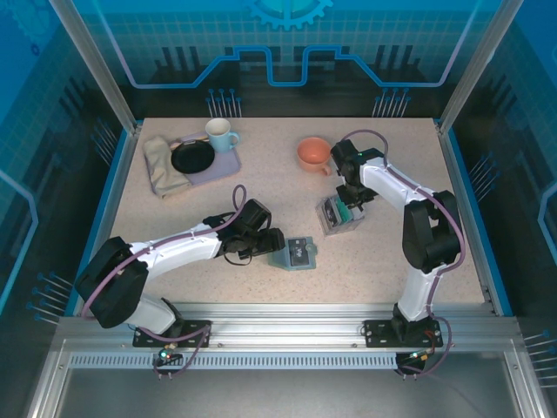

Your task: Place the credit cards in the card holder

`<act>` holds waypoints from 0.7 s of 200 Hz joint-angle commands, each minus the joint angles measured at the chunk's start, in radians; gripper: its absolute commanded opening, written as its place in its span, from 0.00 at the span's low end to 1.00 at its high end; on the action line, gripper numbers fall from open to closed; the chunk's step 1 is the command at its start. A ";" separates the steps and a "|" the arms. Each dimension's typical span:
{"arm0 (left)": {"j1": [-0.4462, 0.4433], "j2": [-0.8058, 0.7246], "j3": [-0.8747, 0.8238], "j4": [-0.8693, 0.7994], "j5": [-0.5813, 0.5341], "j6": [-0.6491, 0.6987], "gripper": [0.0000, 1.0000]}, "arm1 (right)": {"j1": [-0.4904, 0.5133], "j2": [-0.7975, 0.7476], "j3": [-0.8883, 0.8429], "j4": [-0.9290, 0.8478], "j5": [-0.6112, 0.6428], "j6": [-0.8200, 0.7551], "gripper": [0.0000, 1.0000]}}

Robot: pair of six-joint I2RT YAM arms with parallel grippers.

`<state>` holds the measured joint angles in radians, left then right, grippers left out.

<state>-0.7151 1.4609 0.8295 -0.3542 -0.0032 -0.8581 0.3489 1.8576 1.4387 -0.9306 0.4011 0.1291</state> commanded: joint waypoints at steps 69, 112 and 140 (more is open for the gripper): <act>0.007 -0.009 0.010 -0.005 0.016 0.001 0.78 | 0.007 -0.057 -0.014 -0.017 0.036 0.009 0.22; 0.007 -0.010 0.011 -0.007 0.016 0.001 0.78 | 0.007 -0.067 -0.013 -0.023 0.029 0.012 0.22; 0.006 -0.012 0.013 -0.010 0.012 0.001 0.78 | 0.009 -0.084 -0.007 -0.034 0.014 0.014 0.19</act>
<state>-0.7151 1.4609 0.8295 -0.3542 -0.0032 -0.8581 0.3489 1.8210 1.4361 -0.9318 0.4149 0.1303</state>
